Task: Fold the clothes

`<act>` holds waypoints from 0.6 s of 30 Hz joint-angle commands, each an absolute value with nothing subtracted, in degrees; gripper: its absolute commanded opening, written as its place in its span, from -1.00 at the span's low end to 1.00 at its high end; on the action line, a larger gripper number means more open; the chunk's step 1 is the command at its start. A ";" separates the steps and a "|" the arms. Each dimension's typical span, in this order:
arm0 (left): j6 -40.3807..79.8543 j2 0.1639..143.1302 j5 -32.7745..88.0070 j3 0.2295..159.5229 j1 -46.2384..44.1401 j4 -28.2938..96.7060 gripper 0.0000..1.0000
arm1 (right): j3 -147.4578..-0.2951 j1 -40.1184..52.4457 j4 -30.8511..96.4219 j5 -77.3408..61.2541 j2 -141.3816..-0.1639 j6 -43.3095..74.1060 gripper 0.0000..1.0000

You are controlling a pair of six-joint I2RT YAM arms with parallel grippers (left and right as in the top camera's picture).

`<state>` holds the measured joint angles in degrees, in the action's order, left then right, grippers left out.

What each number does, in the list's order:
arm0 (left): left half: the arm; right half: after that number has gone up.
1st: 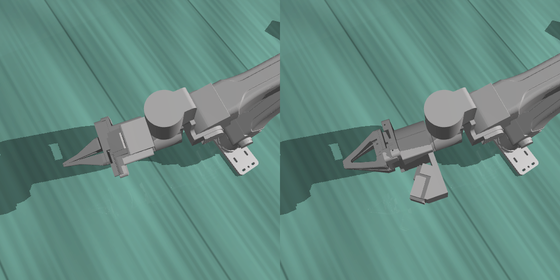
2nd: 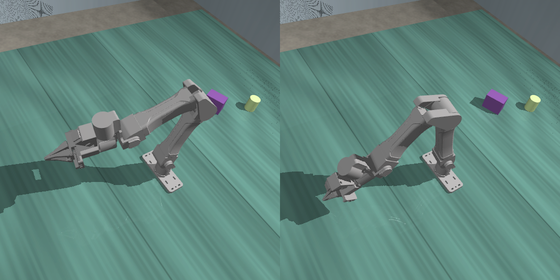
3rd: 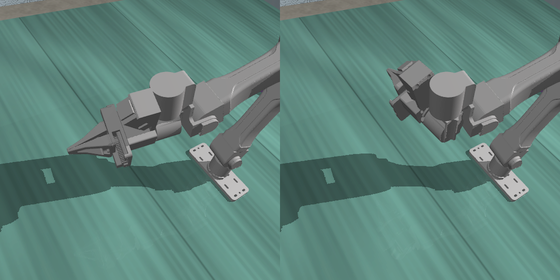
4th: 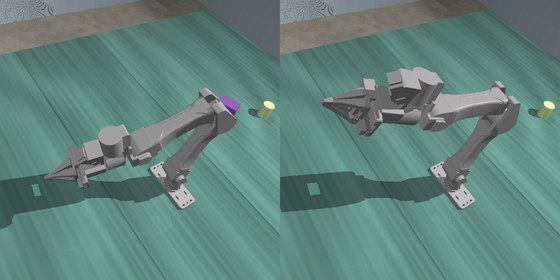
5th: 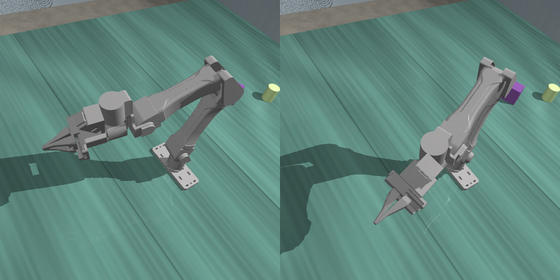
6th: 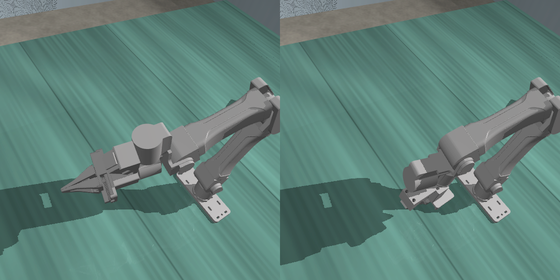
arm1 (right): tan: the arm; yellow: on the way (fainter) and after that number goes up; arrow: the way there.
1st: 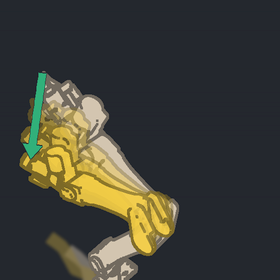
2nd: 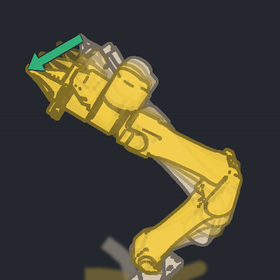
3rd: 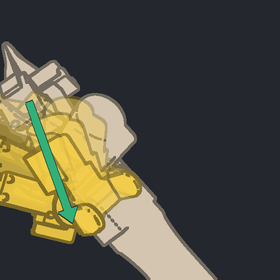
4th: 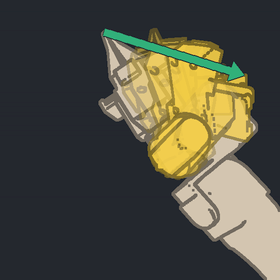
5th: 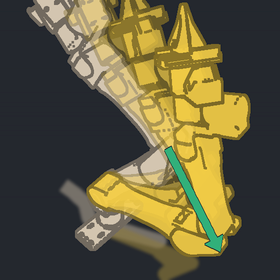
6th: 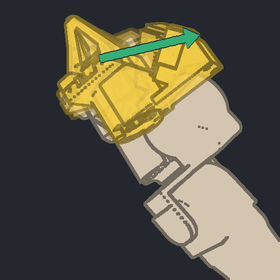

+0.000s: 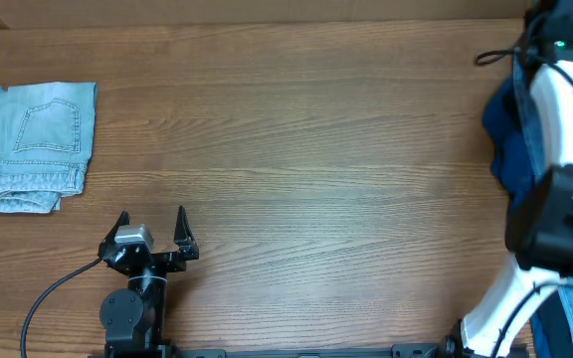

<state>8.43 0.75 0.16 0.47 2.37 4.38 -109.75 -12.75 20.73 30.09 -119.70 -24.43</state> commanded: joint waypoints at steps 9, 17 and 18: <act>7.29 0.25 -0.38 0.27 2.63 4.34 1.00 | -110.76 -4.32 25.78 22.22 -92.77 -24.21 -0.93; 7.29 0.25 -0.40 0.27 2.63 4.34 1.00 | -110.76 16.08 27.07 18.00 -91.74 -23.90 -0.92; 7.29 0.25 -0.40 0.27 2.63 4.34 1.00 | -110.76 18.15 26.74 17.58 -91.74 -23.31 -0.92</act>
<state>8.43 0.75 0.16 0.47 2.37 4.38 -109.75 12.53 29.36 21.54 -93.19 -24.27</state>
